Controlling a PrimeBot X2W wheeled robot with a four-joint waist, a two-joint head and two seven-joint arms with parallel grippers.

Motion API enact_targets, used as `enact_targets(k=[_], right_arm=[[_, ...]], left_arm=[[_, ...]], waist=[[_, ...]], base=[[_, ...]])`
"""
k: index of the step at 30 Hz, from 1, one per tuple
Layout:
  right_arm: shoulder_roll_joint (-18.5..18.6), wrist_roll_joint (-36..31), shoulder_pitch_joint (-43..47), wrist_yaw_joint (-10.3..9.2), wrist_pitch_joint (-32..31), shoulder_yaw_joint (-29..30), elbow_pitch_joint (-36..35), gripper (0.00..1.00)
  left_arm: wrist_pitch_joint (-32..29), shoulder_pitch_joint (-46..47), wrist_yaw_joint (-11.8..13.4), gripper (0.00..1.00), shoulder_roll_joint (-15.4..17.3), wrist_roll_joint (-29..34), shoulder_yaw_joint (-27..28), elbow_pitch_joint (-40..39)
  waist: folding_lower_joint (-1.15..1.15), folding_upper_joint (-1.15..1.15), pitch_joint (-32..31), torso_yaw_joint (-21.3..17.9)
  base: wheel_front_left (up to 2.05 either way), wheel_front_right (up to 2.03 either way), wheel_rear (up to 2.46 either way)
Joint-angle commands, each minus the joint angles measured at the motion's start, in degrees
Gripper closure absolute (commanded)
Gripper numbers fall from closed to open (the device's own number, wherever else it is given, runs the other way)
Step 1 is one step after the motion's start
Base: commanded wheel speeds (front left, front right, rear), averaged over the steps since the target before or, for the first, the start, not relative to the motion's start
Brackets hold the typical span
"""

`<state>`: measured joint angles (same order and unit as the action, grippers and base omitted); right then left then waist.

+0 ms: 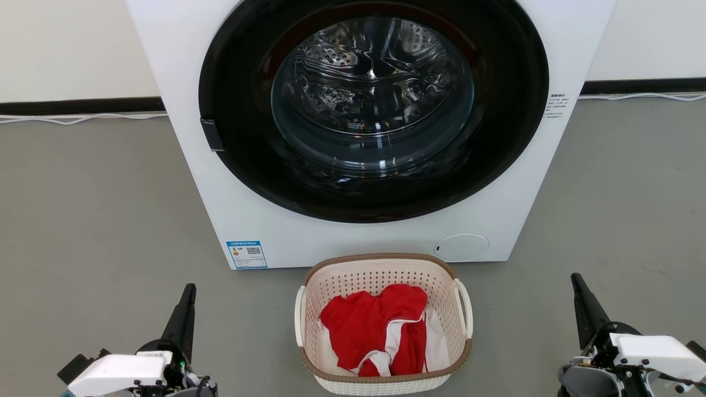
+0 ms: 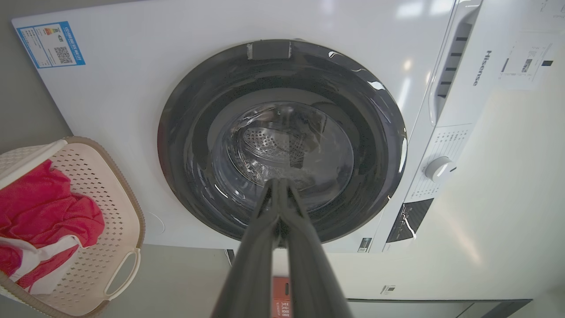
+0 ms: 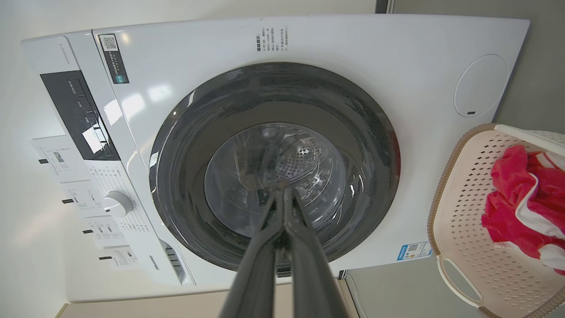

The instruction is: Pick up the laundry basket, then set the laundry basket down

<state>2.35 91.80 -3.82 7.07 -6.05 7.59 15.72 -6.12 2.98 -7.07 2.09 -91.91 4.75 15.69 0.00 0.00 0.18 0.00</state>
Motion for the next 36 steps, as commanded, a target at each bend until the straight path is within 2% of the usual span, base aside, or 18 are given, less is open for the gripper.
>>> enact_targets(k=[1, 36], right_arm=[[0.5, 0.4, -2.4, 0.42, -0.4, -1.1, -1.7, 1.0], [0.5, 0.4, -2.4, 0.42, -0.4, -1.1, -1.7, 1.0]], left_arm=[[-0.3, 3.2, -0.4, 1.0, 0.8, -0.3, 1.7, -1.7], [-0.3, 3.2, -0.4, 1.0, 0.8, -0.3, 1.7, -1.7]], waist=[[0.0, 0.0, 0.0, 0.0], [0.0, 0.0, 0.0, 0.0]], base=[[0.0, 0.0, 0.0], [0.0, 0.0, 0.0]])
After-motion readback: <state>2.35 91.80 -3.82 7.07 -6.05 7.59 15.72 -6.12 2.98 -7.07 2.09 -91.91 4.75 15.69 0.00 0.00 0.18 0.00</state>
